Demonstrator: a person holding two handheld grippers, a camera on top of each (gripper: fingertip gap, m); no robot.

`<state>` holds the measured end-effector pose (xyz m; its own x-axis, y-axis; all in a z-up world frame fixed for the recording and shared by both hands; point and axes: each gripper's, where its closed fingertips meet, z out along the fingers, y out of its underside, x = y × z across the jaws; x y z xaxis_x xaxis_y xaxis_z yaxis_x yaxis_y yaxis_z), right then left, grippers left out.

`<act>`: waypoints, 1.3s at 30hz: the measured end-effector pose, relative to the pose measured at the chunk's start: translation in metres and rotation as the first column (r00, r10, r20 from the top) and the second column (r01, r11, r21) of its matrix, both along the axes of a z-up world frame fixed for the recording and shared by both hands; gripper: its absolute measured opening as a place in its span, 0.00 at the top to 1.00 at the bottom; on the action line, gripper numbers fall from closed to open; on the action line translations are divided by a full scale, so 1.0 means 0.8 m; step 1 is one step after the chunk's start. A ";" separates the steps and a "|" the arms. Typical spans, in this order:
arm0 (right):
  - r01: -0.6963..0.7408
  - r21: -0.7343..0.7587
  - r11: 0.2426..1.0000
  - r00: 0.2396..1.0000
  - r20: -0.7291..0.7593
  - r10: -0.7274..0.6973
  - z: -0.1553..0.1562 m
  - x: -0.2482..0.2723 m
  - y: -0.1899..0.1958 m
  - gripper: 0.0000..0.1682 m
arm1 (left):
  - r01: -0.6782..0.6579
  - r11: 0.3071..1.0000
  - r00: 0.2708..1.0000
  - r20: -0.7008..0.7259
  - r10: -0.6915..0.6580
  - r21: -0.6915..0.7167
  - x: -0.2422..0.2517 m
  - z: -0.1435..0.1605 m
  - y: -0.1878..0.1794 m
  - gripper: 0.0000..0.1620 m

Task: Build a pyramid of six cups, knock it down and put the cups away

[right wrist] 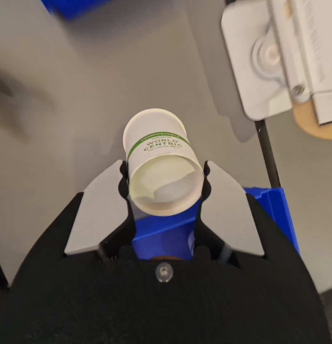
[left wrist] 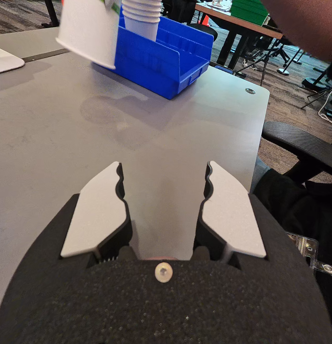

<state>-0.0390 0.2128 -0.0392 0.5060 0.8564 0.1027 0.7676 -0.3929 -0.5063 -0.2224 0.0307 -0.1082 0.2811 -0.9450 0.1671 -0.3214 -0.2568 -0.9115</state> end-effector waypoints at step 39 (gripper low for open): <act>-0.021 0.031 0.999 0.504 -0.863 0.037 0.033 -0.107 -0.185 0.52 | 0.321 0.939 0.924 0.178 -0.339 0.124 0.026 0.099 -0.002 0.99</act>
<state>-0.1245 0.0651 -0.0129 0.3260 0.8749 -0.3582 -0.0421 -0.3650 -0.9300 -0.2016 0.0288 -0.0292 -0.0786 -0.9923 0.0957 -0.1886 -0.0795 -0.9788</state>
